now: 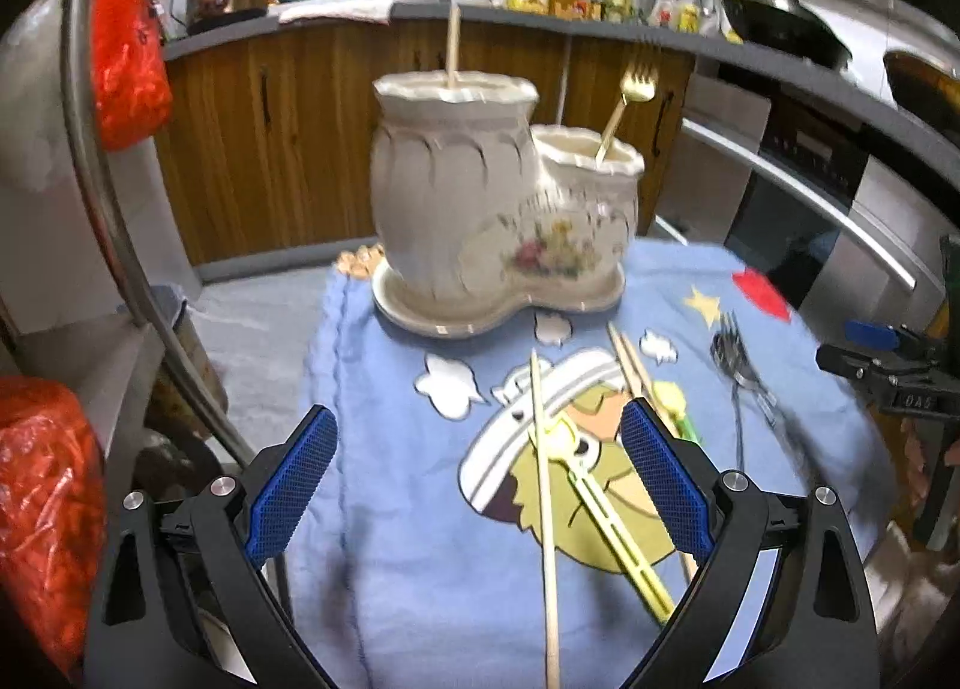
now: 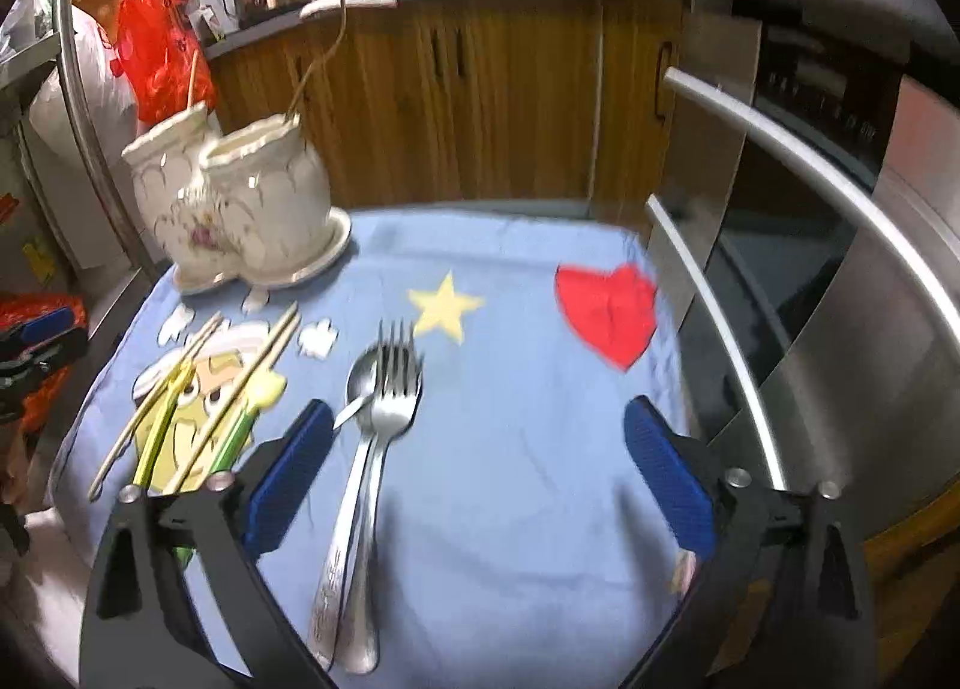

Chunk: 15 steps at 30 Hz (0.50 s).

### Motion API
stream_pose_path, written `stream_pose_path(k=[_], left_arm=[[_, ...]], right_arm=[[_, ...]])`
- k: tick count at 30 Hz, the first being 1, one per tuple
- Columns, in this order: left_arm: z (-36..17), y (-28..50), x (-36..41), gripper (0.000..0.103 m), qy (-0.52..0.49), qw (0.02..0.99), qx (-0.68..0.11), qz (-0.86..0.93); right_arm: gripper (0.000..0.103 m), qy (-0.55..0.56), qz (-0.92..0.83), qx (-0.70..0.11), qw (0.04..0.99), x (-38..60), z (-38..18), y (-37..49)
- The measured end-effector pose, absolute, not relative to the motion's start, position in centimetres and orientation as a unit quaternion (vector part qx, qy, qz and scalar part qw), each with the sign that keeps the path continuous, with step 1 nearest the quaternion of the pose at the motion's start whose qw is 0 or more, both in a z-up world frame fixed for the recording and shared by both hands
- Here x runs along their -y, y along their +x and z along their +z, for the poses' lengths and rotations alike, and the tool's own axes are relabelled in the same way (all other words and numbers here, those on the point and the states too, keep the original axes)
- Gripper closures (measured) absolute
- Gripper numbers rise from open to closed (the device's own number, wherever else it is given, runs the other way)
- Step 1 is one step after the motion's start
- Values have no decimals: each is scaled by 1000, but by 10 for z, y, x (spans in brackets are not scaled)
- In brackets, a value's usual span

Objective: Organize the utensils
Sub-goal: 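Return the left gripper to the remaining chopsticks on the cloth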

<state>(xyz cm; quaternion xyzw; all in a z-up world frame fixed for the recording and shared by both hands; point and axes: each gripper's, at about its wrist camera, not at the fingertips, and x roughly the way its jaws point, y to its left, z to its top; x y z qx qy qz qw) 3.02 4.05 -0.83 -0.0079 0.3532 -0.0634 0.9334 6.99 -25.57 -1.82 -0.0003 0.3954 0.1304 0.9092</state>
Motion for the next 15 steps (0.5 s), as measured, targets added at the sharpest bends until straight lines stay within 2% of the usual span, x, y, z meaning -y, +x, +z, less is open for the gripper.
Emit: stream_pose_path(k=[1, 3, 6, 10, 15], left_arm=[[-12, 31, -38, 8, -5, 931, -358, -66], [-20, 32, -33, 8, -2, 927, -367, -77], [-25, 32, -27, 9, 7, 928, -365, -78], [-30, 36, -25, 10, 5, 926, -368, -85], [-33, 38, -21, 12, 10, 925, -369, -91]], right_arm=[[21, 2, 134, -403, 905, 255, -22, 71], [38, 2, 140, -416, 899, 253, -31, 72], [52, 10, 151, -429, 890, 250, -38, 73], [58, 11, 164, -433, 886, 244, -43, 74], [76, 9, 177, -437, 882, 236, -42, 78]])
